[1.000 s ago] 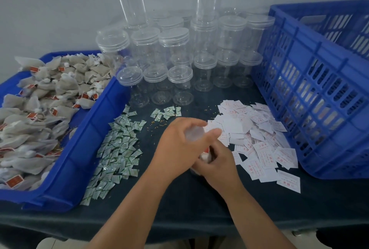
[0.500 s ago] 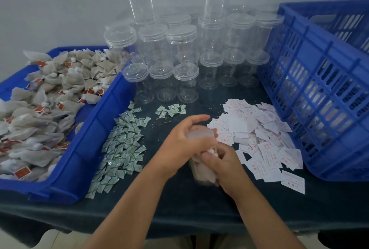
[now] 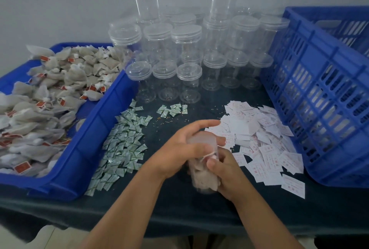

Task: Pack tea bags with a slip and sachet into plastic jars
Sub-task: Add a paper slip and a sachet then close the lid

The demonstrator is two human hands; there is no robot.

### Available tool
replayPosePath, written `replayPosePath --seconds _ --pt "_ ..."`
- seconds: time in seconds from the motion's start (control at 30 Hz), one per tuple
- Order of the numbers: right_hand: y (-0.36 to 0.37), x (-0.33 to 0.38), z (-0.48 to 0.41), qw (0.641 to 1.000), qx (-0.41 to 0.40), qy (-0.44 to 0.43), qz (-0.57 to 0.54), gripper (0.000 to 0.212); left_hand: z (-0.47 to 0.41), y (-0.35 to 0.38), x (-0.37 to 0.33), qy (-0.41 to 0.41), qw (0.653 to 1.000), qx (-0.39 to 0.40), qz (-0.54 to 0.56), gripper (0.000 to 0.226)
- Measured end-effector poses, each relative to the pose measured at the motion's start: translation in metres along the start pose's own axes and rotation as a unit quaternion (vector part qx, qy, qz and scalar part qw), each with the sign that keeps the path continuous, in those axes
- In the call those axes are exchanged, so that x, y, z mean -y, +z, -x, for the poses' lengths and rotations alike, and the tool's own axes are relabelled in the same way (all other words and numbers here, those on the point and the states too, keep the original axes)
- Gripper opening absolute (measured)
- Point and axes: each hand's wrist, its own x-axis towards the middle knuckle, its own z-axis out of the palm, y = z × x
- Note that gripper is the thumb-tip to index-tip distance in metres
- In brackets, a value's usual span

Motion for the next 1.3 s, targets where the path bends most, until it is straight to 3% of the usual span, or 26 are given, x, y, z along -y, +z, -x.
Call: replayPosePath --seconds 0.07,0.17,0.23,0.3,0.43,0.5,0.6,0.7,0.77,0.83,0.9,0.97,1.1,1.17,1.23,1.3 --pt "0.002 0.004 -0.001 0.999 0.003 0.026 -0.026 0.1 -0.002 0.004 -0.001 0.017 0.999 -0.051 0.006 0.075" --pt "0.007 0.004 -0.004 0.999 -0.04 0.001 -0.01 0.05 -0.003 0.01 0.0 0.027 0.984 -0.173 -0.042 0.064" --pt "0.008 0.002 -0.001 0.998 -0.038 -0.019 0.048 0.028 -0.002 0.008 -0.001 0.021 0.981 -0.171 -0.085 0.062" --pt "0.006 0.002 0.002 0.998 -0.029 -0.01 0.06 0.035 0.0 0.007 -0.001 0.024 0.989 -0.126 -0.069 0.063" --pt "0.001 0.008 0.0 0.999 0.03 0.016 0.001 0.089 0.001 0.013 0.002 0.038 0.996 -0.082 -0.004 0.06" --pt "-0.001 0.008 -0.001 0.999 0.044 0.024 -0.007 0.098 0.001 0.011 0.002 0.047 0.997 -0.066 -0.003 0.059" --pt "-0.005 0.003 -0.002 0.999 0.019 0.034 0.001 0.094 -0.002 0.012 -0.001 0.065 0.997 -0.039 -0.029 0.058" --pt "0.007 0.0 0.001 0.997 -0.042 0.003 0.063 0.06 -0.011 0.019 -0.001 0.113 0.981 -0.14 -0.078 0.043" --pt "0.013 0.005 0.003 0.981 -0.088 -0.036 0.171 0.043 -0.02 0.019 0.001 0.159 0.953 -0.231 -0.114 0.039" --pt "0.013 0.018 0.005 0.951 -0.091 -0.042 0.292 0.046 -0.027 0.015 -0.002 0.198 0.926 -0.283 -0.151 0.038" --pt "0.008 0.04 0.006 0.909 -0.09 -0.024 0.406 0.046 -0.037 0.011 -0.005 0.223 0.913 -0.287 -0.186 0.039" --pt "0.0 0.067 0.009 0.875 -0.109 -0.034 0.47 0.04 -0.048 0.012 -0.012 0.222 0.922 -0.265 -0.176 0.041" --pt "-0.011 0.132 0.019 0.838 -0.158 -0.086 0.516 0.043 -0.08 0.029 -0.031 0.181 0.952 -0.24 -0.055 0.043" --pt "-0.016 0.169 0.026 0.846 -0.167 -0.096 0.498 0.044 -0.099 0.039 -0.035 0.162 0.959 -0.229 -0.033 0.046" --pt "-0.023 0.211 0.034 0.842 -0.194 -0.114 0.49 0.054 -0.118 0.048 -0.03 0.175 0.955 -0.219 -0.095 0.046" --pt "-0.03 0.256 0.039 0.807 -0.234 -0.137 0.524 0.057 -0.133 0.055 -0.014 0.182 0.949 -0.189 -0.177 0.049"
